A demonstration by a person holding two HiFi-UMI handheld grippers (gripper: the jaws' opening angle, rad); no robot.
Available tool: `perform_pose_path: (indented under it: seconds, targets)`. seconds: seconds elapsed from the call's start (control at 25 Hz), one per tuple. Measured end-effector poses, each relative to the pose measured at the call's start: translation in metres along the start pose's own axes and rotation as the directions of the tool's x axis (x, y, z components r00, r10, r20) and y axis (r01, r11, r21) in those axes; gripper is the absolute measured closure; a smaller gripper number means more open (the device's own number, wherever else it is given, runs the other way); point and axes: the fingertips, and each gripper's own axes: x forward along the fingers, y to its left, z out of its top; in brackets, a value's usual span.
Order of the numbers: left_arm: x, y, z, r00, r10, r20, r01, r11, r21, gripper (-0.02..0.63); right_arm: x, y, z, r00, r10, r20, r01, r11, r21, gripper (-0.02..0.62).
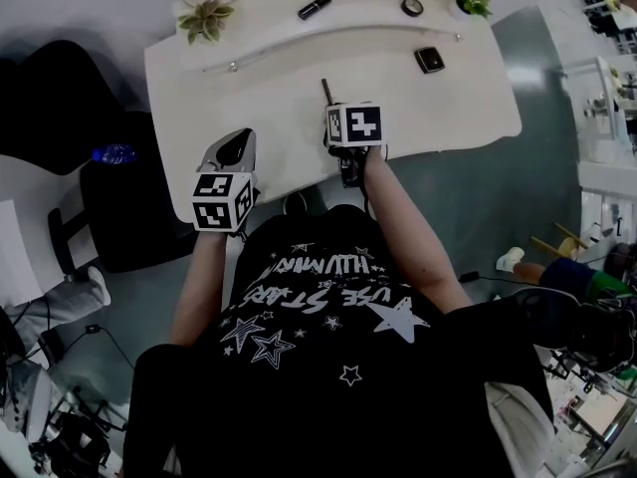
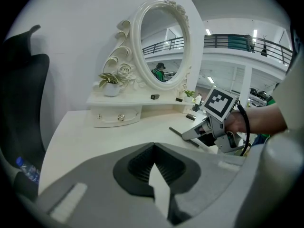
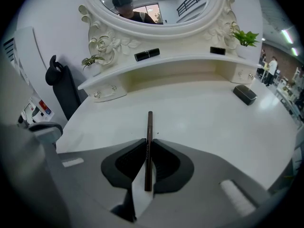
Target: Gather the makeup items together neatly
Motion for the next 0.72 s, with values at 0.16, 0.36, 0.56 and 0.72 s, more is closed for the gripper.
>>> perform_pose_path:
  seconds: [0.16, 0.36, 0.56, 0.72]
  targets:
    - [0.003, -0.006, 0.003, 1.0, -0.019, 0.011, 0.019, 1.0, -0.003, 0.604, -0.002, 0.004, 0.0, 1.0, 0.011, 0.009, -0.011, 1.0, -0.015, 0.493]
    - [0.004, -0.008, 0.004, 1.0, -0.028, 0.004, 0.028, 1.0, 0.002, 0.604, -0.004, 0.011, -0.001, 0.999, 0.043, 0.006, -0.043, 0.999, -0.021, 0.423]
    - [0.007, -0.004, 0.003, 0.999, -0.032, -0.001, 0.032, 0.999, 0.0, 0.604, -0.013, 0.001, 0.006, 0.998, 0.03, 0.046, -0.03, 1.0, -0.007, 0.372]
    - [0.012, -0.004, 0.007, 0.999, -0.04, 0.0, 0.04, 0.999, 0.003, 0.604, -0.033, -0.018, 0.026, 0.986, 0.0, 0.167, -0.004, 1.0, 0.025, 0.347]
